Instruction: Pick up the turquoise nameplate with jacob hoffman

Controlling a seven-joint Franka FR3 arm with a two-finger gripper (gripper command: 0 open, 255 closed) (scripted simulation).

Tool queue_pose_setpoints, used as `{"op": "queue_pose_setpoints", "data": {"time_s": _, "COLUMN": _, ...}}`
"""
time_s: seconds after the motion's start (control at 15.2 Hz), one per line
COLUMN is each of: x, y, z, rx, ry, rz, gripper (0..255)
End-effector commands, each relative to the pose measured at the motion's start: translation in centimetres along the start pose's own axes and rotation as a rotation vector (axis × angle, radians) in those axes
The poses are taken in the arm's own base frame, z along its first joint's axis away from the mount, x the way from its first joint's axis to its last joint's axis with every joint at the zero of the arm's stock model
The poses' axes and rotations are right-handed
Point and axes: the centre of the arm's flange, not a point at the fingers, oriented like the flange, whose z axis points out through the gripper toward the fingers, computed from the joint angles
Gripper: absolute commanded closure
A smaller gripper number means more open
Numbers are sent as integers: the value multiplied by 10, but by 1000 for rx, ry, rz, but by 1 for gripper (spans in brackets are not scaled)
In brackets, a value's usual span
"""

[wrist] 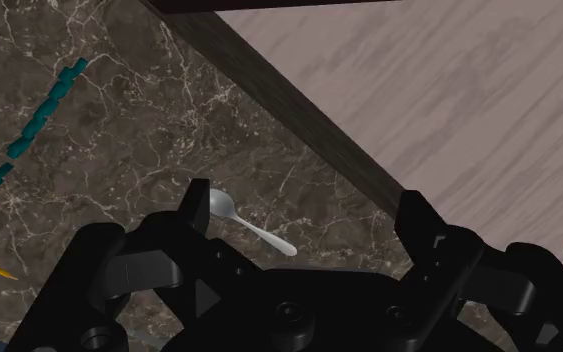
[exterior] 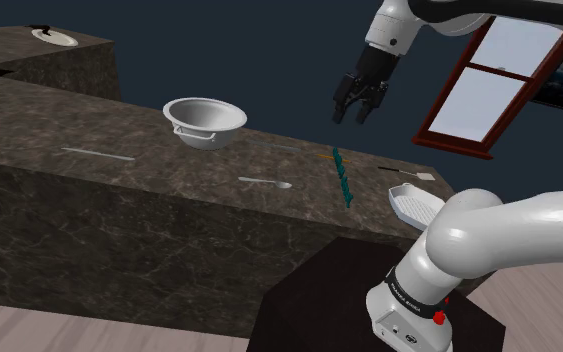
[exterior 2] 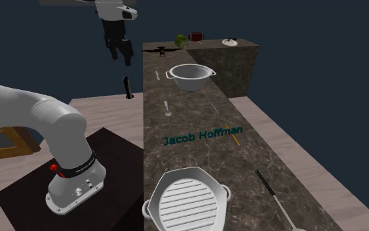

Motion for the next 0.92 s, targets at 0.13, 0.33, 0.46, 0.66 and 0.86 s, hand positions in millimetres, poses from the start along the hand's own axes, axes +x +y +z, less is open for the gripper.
{"op": "queue_pose_setpoints", "data": {"time_s": 0.13, "x": 6, "y": 20, "z": 15, "rx": -7, "ry": -3, "rz": -19, "gripper": 0}}
{"op": "queue_pose_setpoints", "data": {"time_s": 0.33, "x": 15, "y": 50, "z": 38, "rx": -17, "ry": -7, "rz": -47, "gripper": 0}}
{"op": "queue_pose_setpoints", "data": {"time_s": 0.46, "x": 21, "y": 69, "z": 53, "rx": -24, "ry": -9, "rz": -66, "gripper": 0}}
{"op": "queue_pose_setpoints", "data": {"time_s": 0.66, "x": 31, "y": 99, "z": 76, "rx": -34, "ry": -13, "rz": -94, "gripper": 0}}
{"op": "queue_pose_setpoints", "data": {"time_s": 0.86, "x": 42, "y": 128, "z": 98, "rx": -44, "ry": -17, "rz": -122, "gripper": 0}}
